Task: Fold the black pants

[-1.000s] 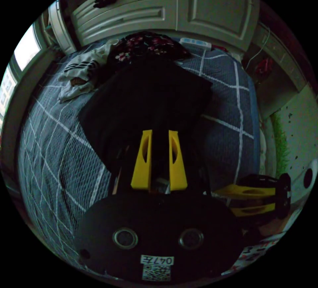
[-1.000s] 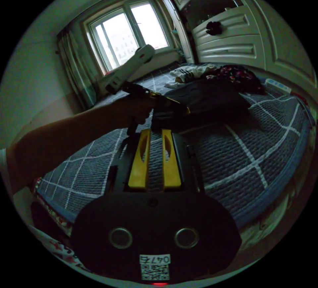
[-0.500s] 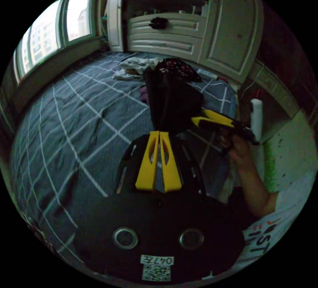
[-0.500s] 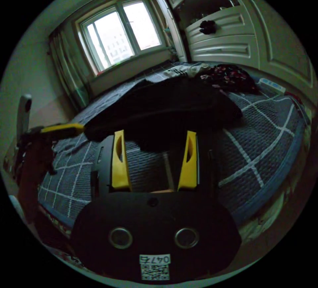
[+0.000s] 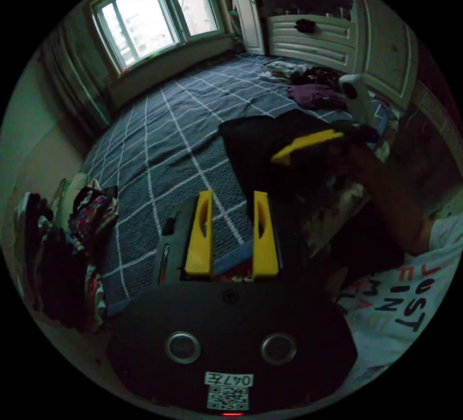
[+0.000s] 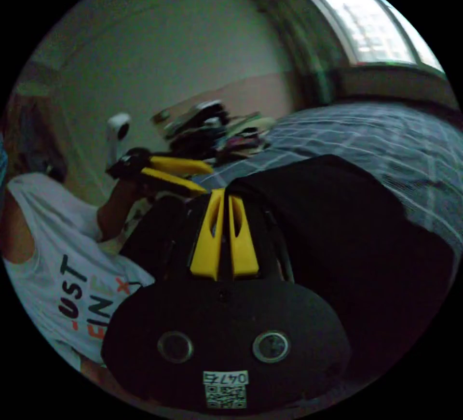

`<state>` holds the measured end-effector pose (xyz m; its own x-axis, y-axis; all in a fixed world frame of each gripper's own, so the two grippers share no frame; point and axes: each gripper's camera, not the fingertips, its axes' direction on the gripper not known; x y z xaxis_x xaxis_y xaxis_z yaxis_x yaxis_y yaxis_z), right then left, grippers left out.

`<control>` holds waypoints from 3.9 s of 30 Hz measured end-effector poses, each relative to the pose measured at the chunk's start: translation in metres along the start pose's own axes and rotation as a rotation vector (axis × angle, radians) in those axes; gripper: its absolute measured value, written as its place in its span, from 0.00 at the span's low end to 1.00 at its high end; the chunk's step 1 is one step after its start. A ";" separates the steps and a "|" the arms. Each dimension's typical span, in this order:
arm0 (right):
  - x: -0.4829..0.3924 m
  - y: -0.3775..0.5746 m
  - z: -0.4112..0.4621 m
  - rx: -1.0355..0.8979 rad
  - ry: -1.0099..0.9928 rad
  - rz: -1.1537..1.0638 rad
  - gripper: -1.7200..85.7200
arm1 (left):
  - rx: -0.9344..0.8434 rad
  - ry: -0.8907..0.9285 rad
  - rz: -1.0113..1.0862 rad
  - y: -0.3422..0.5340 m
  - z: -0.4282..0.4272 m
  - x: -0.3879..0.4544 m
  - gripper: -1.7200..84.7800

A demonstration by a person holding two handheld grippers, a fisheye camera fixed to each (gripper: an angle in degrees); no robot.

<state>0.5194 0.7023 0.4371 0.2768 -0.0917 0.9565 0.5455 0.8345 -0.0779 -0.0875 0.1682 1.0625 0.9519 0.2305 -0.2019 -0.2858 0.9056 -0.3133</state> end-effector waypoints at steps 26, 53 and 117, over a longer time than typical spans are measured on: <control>-0.080 -0.020 0.052 -0.393 0.628 0.012 0.03 | -0.201 0.210 0.137 0.067 0.115 -0.035 0.11; -0.136 -0.080 0.161 -0.421 0.662 -0.120 0.09 | 0.005 -0.044 -0.542 0.372 -0.031 -0.350 0.15; 0.003 -0.096 0.117 -0.697 0.587 -0.023 0.06 | -0.149 0.028 -0.401 0.370 0.099 -0.393 0.01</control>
<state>0.3755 0.6851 0.4806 0.5138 -0.5258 0.6779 0.8577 0.3292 -0.3949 -0.5559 0.4477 1.1180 0.9882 -0.1405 -0.0613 0.0911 0.8600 -0.5021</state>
